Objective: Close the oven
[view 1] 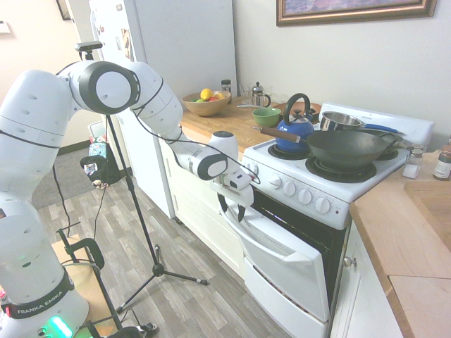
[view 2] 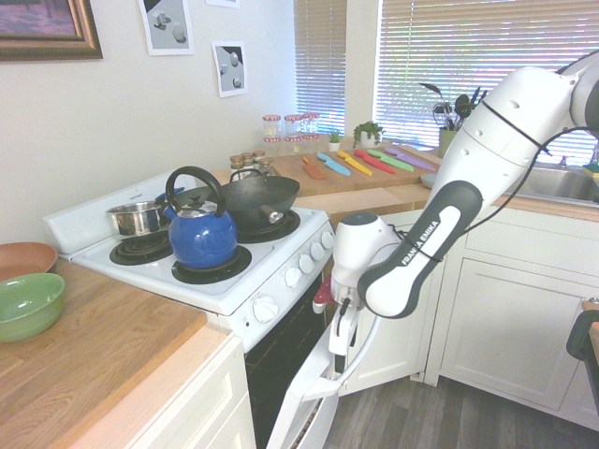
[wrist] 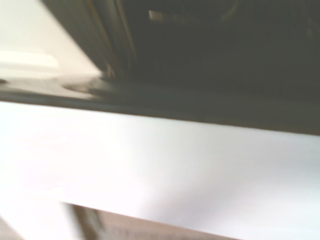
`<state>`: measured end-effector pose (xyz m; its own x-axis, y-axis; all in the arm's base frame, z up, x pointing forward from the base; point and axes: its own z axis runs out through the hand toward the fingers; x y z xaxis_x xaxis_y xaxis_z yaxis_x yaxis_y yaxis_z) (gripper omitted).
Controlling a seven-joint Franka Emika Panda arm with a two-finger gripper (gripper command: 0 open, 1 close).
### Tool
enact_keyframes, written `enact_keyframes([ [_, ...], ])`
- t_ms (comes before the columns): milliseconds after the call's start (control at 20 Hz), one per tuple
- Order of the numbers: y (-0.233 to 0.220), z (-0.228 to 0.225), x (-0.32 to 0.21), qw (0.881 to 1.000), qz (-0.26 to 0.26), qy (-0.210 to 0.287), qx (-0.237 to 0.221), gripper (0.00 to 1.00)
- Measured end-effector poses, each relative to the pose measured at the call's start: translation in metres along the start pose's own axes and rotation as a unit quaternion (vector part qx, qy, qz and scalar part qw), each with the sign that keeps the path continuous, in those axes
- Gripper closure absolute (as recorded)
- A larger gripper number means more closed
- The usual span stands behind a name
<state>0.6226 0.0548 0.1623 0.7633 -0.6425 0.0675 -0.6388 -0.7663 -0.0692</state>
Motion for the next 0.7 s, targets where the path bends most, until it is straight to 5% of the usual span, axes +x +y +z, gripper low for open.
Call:
enact_keyframes([
  [350,-0.063,-0.054,-0.001,0.999,-0.018,0.029,0.032,0.0],
  [700,0.057,-0.145,0.009,0.999,0.029,0.0,-0.041,0.0],
])
